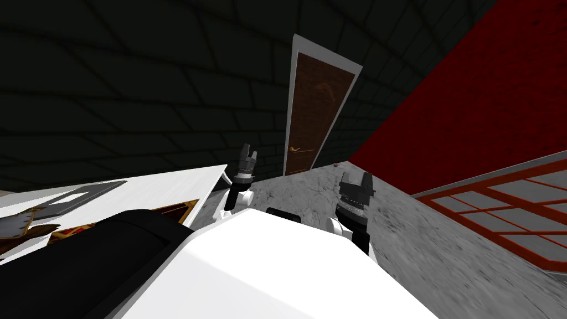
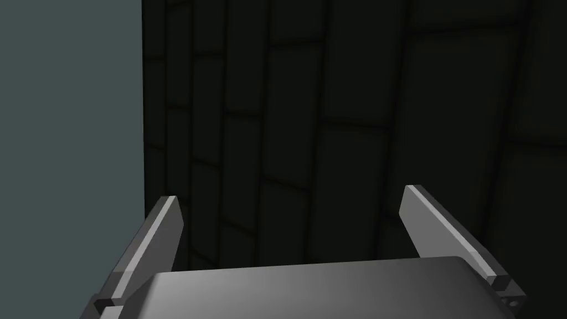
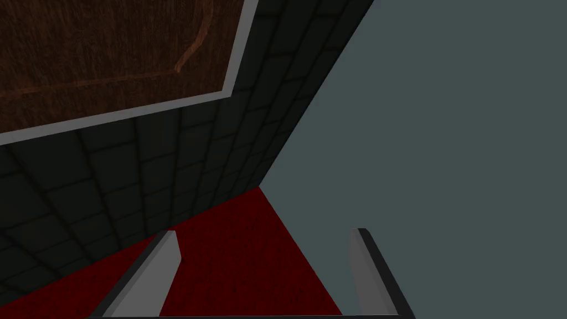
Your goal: Pull the door open
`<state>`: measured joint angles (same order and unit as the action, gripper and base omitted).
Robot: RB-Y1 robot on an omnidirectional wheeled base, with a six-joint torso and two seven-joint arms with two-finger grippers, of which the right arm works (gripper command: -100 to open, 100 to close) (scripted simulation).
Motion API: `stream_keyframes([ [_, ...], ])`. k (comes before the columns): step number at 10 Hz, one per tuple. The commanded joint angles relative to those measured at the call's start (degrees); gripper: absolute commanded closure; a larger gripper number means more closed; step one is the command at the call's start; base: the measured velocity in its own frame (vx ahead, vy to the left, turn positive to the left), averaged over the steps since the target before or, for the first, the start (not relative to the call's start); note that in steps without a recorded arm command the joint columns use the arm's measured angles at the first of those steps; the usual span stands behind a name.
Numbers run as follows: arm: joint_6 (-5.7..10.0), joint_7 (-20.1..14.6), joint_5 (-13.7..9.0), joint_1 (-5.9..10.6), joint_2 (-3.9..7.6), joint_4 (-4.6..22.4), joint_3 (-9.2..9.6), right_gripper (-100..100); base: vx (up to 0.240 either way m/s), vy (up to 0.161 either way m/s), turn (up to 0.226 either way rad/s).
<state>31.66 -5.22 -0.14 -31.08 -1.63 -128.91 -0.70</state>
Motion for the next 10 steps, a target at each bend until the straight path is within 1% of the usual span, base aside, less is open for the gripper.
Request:
stream_keyframes([
  [1,0.19,0.04,-0.06,0.99,0.52,2.01,-0.14,-100,0.068,-0.080,0.133],
  [4,0.48,0.09,-0.16,2.52,1.26,5.12,-0.36,-100,0.054,0.005,0.059],
  [7,0.90,0.18,-0.30,4.70,2.21,9.56,-0.67,-100,0.061,-0.012,0.106],
  [10,1.42,0.28,-0.47,7.38,3.29,14.61,-1.05,-100,0.081,-0.039,0.112],
])
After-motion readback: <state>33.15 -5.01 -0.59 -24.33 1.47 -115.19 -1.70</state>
